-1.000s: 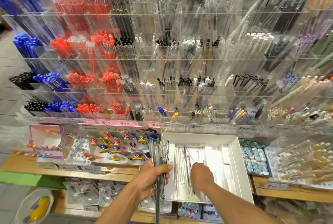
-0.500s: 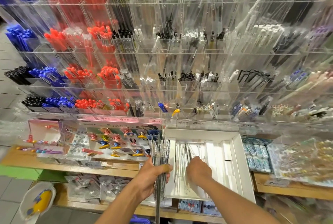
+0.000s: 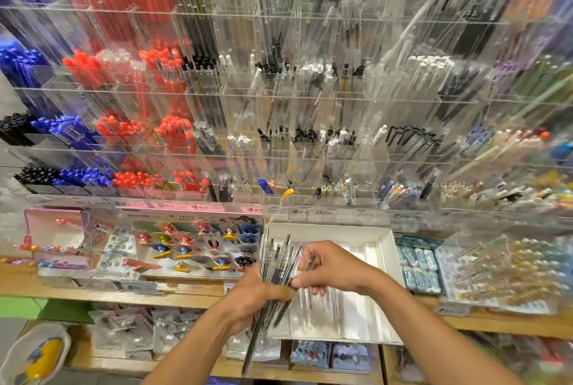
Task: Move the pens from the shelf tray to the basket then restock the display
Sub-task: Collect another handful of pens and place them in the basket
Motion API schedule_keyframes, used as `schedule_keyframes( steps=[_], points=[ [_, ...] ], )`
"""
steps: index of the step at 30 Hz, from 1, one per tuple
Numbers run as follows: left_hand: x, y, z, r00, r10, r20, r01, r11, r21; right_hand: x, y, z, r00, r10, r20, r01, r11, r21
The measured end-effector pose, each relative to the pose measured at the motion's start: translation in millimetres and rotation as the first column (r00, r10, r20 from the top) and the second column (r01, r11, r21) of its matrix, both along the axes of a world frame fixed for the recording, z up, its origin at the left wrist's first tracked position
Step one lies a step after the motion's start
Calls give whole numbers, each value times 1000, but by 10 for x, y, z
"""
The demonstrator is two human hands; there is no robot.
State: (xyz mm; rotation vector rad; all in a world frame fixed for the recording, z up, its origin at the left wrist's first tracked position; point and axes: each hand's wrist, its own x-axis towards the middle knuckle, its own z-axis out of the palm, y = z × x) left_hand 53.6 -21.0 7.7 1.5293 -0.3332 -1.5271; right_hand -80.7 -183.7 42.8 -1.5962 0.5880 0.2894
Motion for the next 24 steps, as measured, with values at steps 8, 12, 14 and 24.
schedule_keyframes(
  steps=[8, 12, 14, 24],
  points=[
    [-28, 64, -16, 992, 100, -81, -102, 995, -19, 61, -55, -475, 959, -281, -37, 277, 899, 338],
    [20, 187, -75, 976, 181, -121, -175, 983, 56, -42, 33, -1062, 871, -375, -319, 298, 917, -263],
    [51, 232, -93, 968, 198, -152, -190, 980, 66, -73, 148, -1273, 869, -274, -413, 96, 911, -401],
    [87, 394, -129, 964, 213, -159, -203, 976, 74, 97, 460, -1383, 819, -272, -505, -144, 755, -640]
  ],
)
